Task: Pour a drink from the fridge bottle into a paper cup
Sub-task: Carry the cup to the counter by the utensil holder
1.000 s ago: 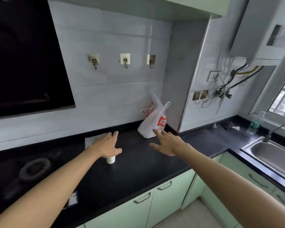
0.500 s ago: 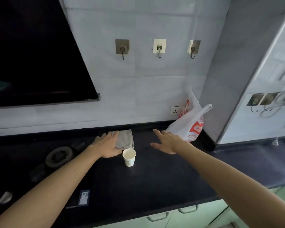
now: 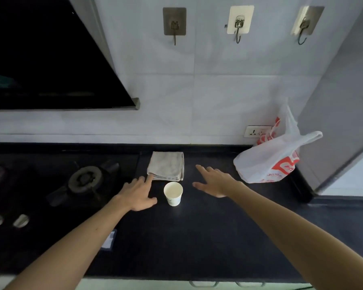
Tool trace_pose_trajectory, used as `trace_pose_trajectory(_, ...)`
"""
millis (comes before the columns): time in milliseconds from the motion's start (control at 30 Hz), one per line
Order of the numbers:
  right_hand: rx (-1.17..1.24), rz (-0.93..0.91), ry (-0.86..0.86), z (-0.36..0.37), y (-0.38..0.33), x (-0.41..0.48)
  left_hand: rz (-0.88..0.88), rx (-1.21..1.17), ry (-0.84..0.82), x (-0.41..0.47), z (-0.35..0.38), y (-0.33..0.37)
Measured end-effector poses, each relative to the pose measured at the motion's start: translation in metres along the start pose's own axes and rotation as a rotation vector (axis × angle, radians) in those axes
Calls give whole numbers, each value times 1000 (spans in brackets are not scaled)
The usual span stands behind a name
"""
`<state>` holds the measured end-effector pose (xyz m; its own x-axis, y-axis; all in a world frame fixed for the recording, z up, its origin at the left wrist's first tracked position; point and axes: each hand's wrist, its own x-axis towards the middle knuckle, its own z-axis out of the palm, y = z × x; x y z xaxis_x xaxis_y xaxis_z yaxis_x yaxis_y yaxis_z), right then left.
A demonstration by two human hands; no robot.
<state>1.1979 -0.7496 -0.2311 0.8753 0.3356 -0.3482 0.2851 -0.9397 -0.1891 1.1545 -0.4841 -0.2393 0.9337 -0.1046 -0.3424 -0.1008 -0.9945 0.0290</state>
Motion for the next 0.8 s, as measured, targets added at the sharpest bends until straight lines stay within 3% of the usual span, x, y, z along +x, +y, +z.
trace_pose_trajectory(367, 219, -79, -106, 75, -9, 45, -31, -45, -83, 43, 58, -3)
trace_pose_trajectory(800, 495, -132, 160, 137, -31, 73, -68, -181, 9, 76, 105, -5)
